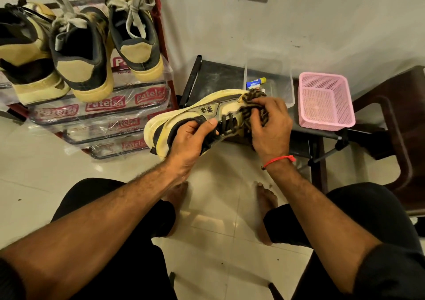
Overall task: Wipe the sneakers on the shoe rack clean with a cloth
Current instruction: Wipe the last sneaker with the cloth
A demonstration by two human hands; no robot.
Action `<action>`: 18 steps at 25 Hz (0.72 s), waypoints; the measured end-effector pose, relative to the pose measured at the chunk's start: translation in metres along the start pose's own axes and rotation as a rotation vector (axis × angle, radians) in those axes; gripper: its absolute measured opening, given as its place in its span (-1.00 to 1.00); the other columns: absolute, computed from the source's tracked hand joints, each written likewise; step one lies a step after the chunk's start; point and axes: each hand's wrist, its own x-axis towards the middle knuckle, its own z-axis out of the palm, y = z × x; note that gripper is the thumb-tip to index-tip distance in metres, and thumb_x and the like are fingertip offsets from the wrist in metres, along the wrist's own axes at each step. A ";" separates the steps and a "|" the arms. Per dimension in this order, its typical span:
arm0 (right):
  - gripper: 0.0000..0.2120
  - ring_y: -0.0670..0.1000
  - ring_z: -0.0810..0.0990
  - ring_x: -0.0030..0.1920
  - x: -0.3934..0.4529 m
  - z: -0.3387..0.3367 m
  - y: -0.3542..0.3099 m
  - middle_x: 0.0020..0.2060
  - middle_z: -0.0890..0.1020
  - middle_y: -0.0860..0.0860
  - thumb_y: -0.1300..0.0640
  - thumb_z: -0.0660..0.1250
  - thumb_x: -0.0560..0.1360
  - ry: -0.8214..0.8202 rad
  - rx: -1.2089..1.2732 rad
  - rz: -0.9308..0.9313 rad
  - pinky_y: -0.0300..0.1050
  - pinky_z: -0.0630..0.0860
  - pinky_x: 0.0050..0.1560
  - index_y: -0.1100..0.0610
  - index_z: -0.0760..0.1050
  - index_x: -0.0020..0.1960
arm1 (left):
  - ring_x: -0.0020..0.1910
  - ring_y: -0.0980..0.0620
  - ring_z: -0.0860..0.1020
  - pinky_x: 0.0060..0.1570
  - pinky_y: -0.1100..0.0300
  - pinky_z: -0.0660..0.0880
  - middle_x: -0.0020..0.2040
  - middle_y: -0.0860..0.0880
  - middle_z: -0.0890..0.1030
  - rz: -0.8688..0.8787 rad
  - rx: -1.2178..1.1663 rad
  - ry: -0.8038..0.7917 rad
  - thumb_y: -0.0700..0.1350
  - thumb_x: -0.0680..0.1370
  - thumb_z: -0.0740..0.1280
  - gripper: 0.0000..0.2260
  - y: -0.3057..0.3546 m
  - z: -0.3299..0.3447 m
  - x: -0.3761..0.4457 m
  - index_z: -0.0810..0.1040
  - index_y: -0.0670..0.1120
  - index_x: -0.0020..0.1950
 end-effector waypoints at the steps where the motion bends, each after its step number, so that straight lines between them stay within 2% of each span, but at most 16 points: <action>1: -0.84 0.05 0.56 0.08 -0.005 0.004 -0.013 0.02 0.61 0.10 0.30 0.33 0.51 -0.037 0.033 -0.060 0.00 0.50 0.20 0.20 0.61 0.06 | -0.21 0.15 0.65 -0.16 0.29 0.57 -0.23 0.03 0.71 0.026 0.044 -0.012 -0.11 0.61 0.39 -0.86 0.000 0.000 -0.002 0.66 -0.04 -0.14; 3: -0.82 0.06 0.55 0.11 -0.024 0.011 -0.033 0.04 0.63 0.09 0.30 0.34 0.50 -0.176 0.029 -0.214 -0.09 0.44 0.24 0.20 0.62 0.08 | -0.12 0.10 0.67 -0.04 0.21 0.63 -0.15 -0.03 0.72 0.082 0.108 -0.035 -0.14 0.62 0.38 -0.89 -0.003 -0.002 -0.003 0.67 -0.07 -0.07; 5: -0.80 0.10 0.54 0.13 -0.017 0.009 -0.024 0.06 0.62 0.10 0.26 0.31 0.52 -0.221 -0.048 -0.260 -0.07 0.43 0.24 0.19 0.62 0.11 | -0.18 0.13 0.66 -0.10 0.25 0.61 -0.17 -0.06 0.70 0.154 0.219 -0.057 -0.15 0.62 0.38 -0.89 -0.005 -0.005 -0.006 0.68 -0.11 -0.07; 8: -0.80 0.16 0.55 0.12 0.011 -0.004 0.011 0.05 0.62 0.12 0.27 0.28 0.53 -0.126 -0.155 -0.024 0.05 0.48 0.22 0.16 0.61 0.10 | -0.35 0.17 0.54 -0.29 0.25 0.49 -0.33 -0.13 0.64 0.274 0.481 -0.083 -0.07 0.60 0.42 -0.75 -0.011 -0.007 -0.005 0.66 -0.21 -0.19; 9: -0.80 0.14 0.55 0.12 0.011 -0.007 0.013 0.05 0.62 0.11 0.28 0.28 0.53 -0.115 -0.141 0.008 0.08 0.49 0.22 0.16 0.61 0.10 | -0.38 0.21 0.52 -0.31 0.29 0.45 -0.37 -0.07 0.62 0.284 0.520 -0.089 -0.07 0.60 0.42 -0.75 -0.010 -0.006 -0.006 0.66 -0.18 -0.22; 11: -0.81 0.08 0.55 0.13 -0.001 0.000 -0.008 0.05 0.63 0.09 0.30 0.31 0.51 -0.156 -0.037 -0.122 0.01 0.48 0.24 0.17 0.62 0.08 | -0.34 0.23 0.58 -0.30 0.38 0.47 -0.36 0.10 0.62 0.287 0.507 -0.094 -0.12 0.61 0.41 -0.82 -0.007 -0.003 -0.008 0.65 -0.04 -0.20; 14: -0.80 0.06 0.54 0.15 -0.018 0.007 -0.027 0.08 0.63 0.10 0.29 0.32 0.52 -0.229 0.053 -0.265 -0.11 0.44 0.27 0.20 0.62 0.12 | -0.25 0.20 0.63 -0.23 0.29 0.56 -0.26 0.06 0.67 0.256 0.396 -0.069 -0.14 0.62 0.38 -0.86 -0.005 -0.005 -0.005 0.64 -0.02 -0.13; 16: -0.79 0.11 0.54 0.13 -0.002 0.005 -0.006 0.07 0.61 0.13 0.30 0.29 0.53 -0.169 -0.009 -0.190 -0.02 0.47 0.25 0.21 0.60 0.12 | -0.19 0.14 0.66 -0.16 0.23 0.60 -0.23 0.04 0.70 0.241 0.369 -0.045 -0.10 0.61 0.39 -0.88 -0.003 -0.009 -0.003 0.66 -0.04 -0.11; 18: -0.80 0.14 0.54 0.11 0.008 -0.001 0.015 0.04 0.59 0.13 0.30 0.27 0.53 -0.127 -0.077 -0.043 0.09 0.49 0.20 0.20 0.59 0.10 | -0.17 0.16 0.67 -0.10 0.27 0.57 -0.25 0.08 0.70 0.212 0.324 -0.020 -0.08 0.62 0.39 -0.88 -0.002 -0.011 -0.002 0.66 -0.05 -0.09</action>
